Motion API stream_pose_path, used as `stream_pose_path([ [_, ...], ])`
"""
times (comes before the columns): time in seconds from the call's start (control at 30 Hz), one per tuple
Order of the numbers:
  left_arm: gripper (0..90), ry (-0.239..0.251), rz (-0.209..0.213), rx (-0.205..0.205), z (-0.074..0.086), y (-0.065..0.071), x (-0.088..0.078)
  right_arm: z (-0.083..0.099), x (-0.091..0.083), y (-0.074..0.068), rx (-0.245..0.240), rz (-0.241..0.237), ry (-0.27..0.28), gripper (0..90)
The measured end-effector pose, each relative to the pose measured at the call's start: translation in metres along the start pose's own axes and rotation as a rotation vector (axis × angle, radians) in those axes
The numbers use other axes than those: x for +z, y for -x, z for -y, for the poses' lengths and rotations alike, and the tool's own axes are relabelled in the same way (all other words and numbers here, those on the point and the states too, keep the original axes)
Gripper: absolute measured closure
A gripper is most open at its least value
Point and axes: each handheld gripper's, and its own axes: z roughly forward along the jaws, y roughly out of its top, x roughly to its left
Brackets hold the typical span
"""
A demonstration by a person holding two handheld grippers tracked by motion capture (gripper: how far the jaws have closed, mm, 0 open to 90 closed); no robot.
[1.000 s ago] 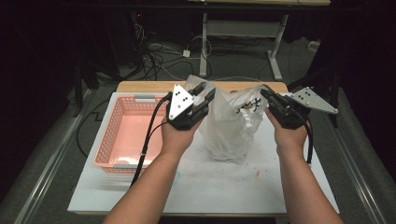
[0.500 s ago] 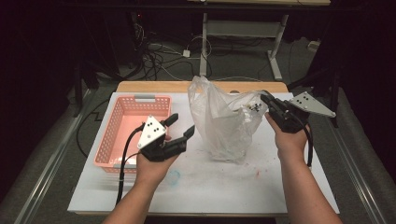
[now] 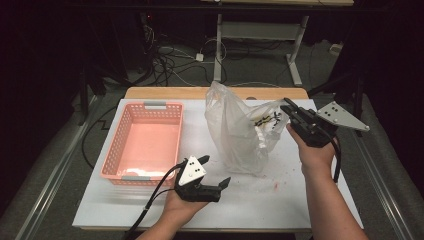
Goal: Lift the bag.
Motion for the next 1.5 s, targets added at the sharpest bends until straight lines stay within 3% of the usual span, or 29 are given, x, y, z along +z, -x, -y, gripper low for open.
stream_pose_path([
  [0.2, 3.1, -0.049, 0.003, 0.007, 0.008, 0.002, 0.012, -0.014, -0.013, -0.003, -0.01, -0.029, 0.029, 78.2],
  [0.5, 0.0, -0.125, 0.007, 0.017, 0.021, 0.002, 0.028, -0.032, -0.036, -0.004, 0.001, -0.062, 0.068, 56.8],
  [0.67, 0.0, -0.126, -0.002, 0.011, 0.024, 0.0, 0.03, -0.038, -0.05, -0.002, 0.006, -0.065, 0.09, 51.7],
  [0.77, 0.0, -0.117, -0.005, 0.014, 0.025, -0.001, 0.028, -0.035, -0.055, 0.001, 0.003, -0.059, 0.076, 49.5],
  [0.9, 0.0, -0.105, -0.012, 0.008, 0.025, -0.005, 0.027, -0.011, -0.051, 0.004, 0.018, -0.055, -0.015, 42.1],
  [1.13, 0.0, -0.106, -0.013, -0.002, 0.025, -0.007, 0.027, 0.054, -0.043, 0.005, 0.052, -0.05, -0.196, 25.1],
  [1.3, 0.0, -0.115, -0.009, -0.005, 0.027, -0.007, 0.029, 0.098, -0.044, 0.001, 0.063, -0.031, -0.292, 12.7],
  [1.37, 0.0, -0.122, -0.008, 0.001, 0.027, -0.007, 0.029, 0.114, -0.044, 0.0, 0.072, -0.022, -0.321, 1.3],
  [1.5, 0.0, -0.125, -0.014, -0.002, 0.029, -0.007, 0.029, 0.134, -0.044, -0.001, 0.063, -0.022, -0.381, 0.0],
])
